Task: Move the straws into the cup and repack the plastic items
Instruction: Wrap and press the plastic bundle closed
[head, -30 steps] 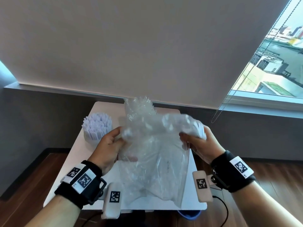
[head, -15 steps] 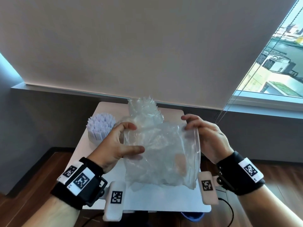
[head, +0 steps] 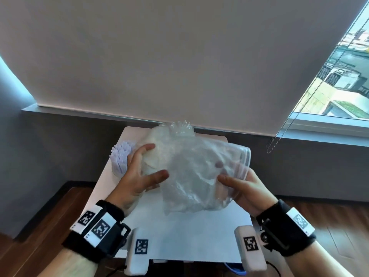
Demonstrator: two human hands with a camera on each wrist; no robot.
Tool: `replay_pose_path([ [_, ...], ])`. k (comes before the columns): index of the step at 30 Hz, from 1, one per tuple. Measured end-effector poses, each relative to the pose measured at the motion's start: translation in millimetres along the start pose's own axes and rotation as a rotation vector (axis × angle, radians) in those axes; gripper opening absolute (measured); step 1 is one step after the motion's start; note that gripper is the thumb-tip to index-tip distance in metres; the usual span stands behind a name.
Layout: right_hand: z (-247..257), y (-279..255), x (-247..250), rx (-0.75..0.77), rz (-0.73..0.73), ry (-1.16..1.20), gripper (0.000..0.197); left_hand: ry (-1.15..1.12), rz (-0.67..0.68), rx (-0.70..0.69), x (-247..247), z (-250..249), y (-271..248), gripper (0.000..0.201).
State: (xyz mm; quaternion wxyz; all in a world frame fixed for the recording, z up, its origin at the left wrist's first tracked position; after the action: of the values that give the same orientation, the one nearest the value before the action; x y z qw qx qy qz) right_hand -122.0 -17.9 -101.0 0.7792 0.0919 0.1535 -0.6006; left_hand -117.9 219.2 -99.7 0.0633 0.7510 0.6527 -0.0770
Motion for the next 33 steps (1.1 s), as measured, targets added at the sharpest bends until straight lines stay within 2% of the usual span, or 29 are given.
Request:
replay_pose_path([
  [3, 3.5, 3.6, -1.6, 0.01, 0.002, 0.072, 0.038, -0.001, 0.158, 0.145, -19.7, 22.1, -12.9, 0.103],
  [5, 4.9, 6.0, -5.9, 0.012, 0.0, 0.055, 0.045, -0.038, 0.252, 0.18, -36.6, 28.7, -17.6, 0.105],
  [6, 6.0, 6.8, -6.1, 0.016, -0.011, 0.04, 0.049, -0.067, 0.255, 0.184, -40.8, 28.2, -18.0, 0.101],
  [9, 13.4, 7.5, -4.5, 0.032, -0.038, 0.022, 0.055, -0.16, 0.192, 0.187, -41.4, 18.9, -14.3, 0.077],
  [13, 25.0, 6.0, -1.5, 0.08, -0.056, -0.017, 0.054, -0.204, 0.187, 0.15, -45.2, 6.9, -13.1, 0.052],
  [15, 26.2, 4.2, -6.9, 0.067, 0.003, -0.025, 0.056, -0.206, 0.153, 0.11, -45.0, 0.7, -11.1, 0.049],
  [19, 6.1, -3.3, -12.9, -0.102, 0.115, 0.044, 0.062, -0.168, 0.079, 0.017, -37.2, -10.3, -7.7, 0.052],
  [24, 8.9, -4.4, 4.1, -0.028, 0.0, 0.065, 0.072, -0.115, 0.047, -0.016, -24.3, -20.0, -4.8, 0.06],
  [26, 11.8, -5.5, 5.3, -0.024, -0.004, 0.107, 0.061, -0.126, 0.049, -0.024, -23.1, -23.8, -5.6, 0.057],
  [29, 15.1, -5.0, 3.2, -0.028, 0.0, 0.067, 0.014, -0.182, 0.008, -0.005, -20.2, -21.6, -9.1, 0.046],
  [30, 18.6, -4.4, -0.3, 0.0, 0.03, 0.05, 0.008, -0.212, -0.005, 0.008, -18.7, -17.9, -9.6, 0.05],
  [33, 27.0, -6.7, -13.4, 0.039, 0.14, 0.022, 0.021, -0.266, -0.059, 0.05, -12.0, -8.8, -9.7, 0.051],
])
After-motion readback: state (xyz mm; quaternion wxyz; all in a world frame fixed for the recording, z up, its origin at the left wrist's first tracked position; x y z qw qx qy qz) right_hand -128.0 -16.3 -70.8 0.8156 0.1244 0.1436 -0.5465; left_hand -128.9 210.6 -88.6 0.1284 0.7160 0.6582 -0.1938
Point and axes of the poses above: each hand's wrist, its own y-axis towards the middle knuckle, its own x-axis out of the back of the hand, z = x × y, the point moved 10 cm from there along y, towards the middle knuckle
